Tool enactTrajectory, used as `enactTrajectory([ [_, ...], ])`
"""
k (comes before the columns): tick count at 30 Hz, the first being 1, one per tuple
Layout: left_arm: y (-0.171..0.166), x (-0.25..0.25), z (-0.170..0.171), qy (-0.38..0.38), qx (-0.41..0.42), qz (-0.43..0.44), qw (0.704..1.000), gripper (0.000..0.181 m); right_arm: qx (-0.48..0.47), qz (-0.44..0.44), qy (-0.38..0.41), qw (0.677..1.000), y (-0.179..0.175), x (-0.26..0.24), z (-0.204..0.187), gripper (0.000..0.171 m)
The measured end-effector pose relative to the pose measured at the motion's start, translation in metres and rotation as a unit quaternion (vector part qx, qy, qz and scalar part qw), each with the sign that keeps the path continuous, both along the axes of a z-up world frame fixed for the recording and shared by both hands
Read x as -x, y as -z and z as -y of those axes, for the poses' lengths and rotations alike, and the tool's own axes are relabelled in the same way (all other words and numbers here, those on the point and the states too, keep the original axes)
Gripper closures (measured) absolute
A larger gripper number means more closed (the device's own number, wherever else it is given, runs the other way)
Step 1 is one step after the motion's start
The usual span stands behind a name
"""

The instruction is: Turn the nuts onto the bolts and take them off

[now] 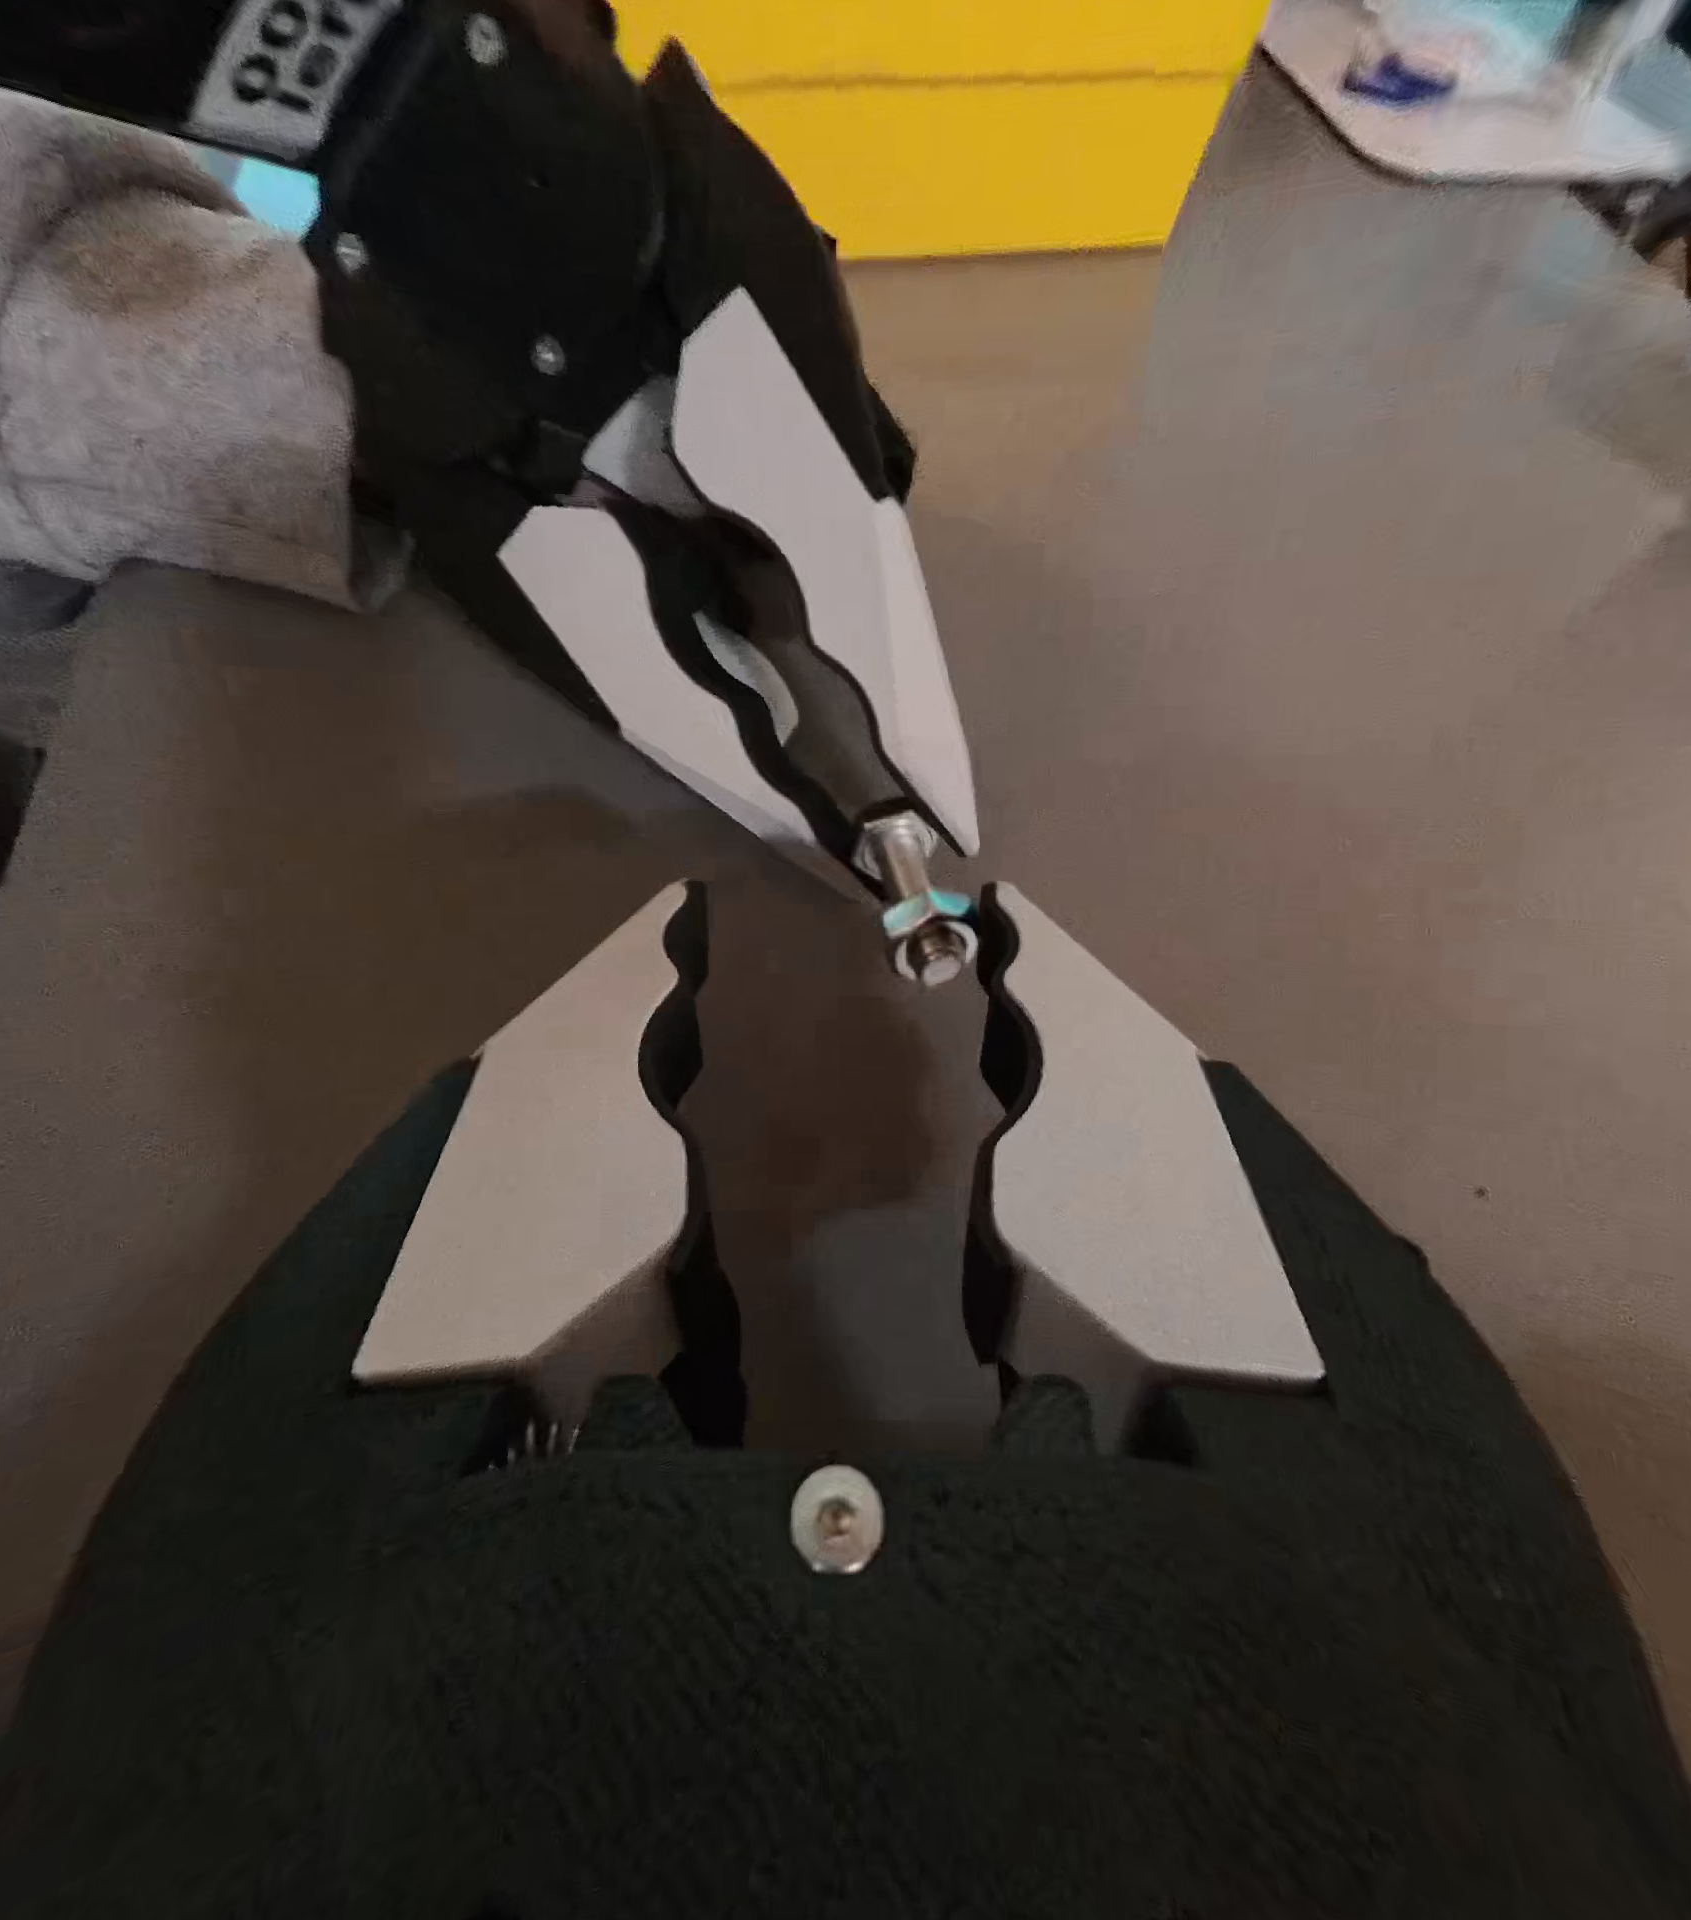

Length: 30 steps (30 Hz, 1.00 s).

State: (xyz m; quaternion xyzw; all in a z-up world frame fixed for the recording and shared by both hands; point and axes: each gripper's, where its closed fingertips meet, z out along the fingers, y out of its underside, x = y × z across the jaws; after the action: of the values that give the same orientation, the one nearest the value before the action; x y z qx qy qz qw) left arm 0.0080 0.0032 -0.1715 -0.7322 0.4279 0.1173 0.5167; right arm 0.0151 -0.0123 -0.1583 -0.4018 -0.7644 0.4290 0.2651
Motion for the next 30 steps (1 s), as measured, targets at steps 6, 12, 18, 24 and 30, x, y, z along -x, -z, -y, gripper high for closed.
enactTrajectory([
  [6, 0.000, 0.001, -0.001, -0.006, 0.001, 0.001, 1.000, 0.165, 0.025, -0.029, 0.027, 0.999, -0.015, 0.003, -0.008, 0.128],
  [12, -0.001, 0.001, -0.001, -0.006, 0.001, 0.002, 1.000, 0.165, 0.012, 0.032, 0.024, 0.999, 0.006, 0.000, -0.010, 0.123],
  [18, -0.001, 0.001, -0.001, -0.008, -0.001, 0.003, 1.000, 0.165, 0.065, -0.065, -0.007, 0.996, -0.035, -0.001, 0.005, 0.127],
  [24, -0.001, 0.001, -0.001, -0.009, -0.001, 0.003, 1.000, 0.165, 0.045, 0.044, 0.051, 0.997, 0.005, 0.001, -0.017, 0.119],
  [30, -0.001, 0.002, -0.001, -0.009, 0.000, 0.002, 1.000, 0.165, 0.053, -0.088, -0.051, 0.993, -0.036, -0.006, 0.022, 0.136],
])
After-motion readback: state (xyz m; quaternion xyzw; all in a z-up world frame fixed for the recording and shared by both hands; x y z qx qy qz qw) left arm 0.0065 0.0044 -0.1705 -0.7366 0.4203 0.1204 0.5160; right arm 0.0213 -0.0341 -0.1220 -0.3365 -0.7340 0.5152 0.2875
